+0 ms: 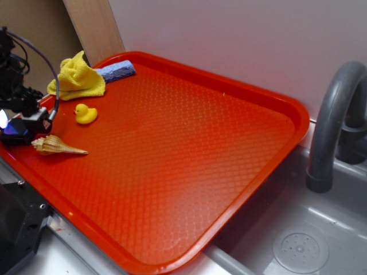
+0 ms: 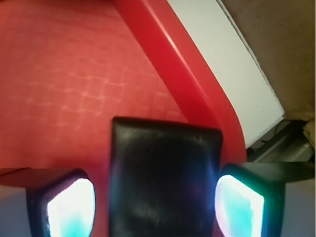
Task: Grab the black box.
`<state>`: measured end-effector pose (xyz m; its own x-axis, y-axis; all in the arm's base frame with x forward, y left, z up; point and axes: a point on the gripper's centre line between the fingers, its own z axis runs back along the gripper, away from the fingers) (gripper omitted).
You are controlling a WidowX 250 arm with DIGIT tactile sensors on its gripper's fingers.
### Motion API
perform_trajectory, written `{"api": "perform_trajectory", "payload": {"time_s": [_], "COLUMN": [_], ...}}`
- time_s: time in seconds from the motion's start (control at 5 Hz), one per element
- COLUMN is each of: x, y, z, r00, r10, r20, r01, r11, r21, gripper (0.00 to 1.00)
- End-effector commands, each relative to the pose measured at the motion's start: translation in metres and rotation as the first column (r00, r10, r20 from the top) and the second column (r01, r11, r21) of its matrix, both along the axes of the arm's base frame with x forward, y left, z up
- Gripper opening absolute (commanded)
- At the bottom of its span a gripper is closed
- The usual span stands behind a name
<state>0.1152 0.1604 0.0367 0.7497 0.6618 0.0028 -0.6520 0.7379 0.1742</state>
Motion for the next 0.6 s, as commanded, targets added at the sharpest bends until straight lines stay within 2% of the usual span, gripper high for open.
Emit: {"api": "perform_trajectory", "payload": {"time_s": [0.0, 0.2, 0.4], "x": [0.002, 0.000, 0.002], "y": [0.001, -0.001, -0.003], "z": [-0.014, -0.010, 0.004], "r00": [0.998, 0.997, 0.992], "r10": [-0.037, -0.065, -0.124], "r20": [-0.047, -0.041, -0.020], "r01": [0.037, 0.065, 0.123], "r11": [0.999, 0.998, 0.992], "r21": [0.006, 0.008, -0.018], "gripper": [1.00, 0.00, 0.00]}}
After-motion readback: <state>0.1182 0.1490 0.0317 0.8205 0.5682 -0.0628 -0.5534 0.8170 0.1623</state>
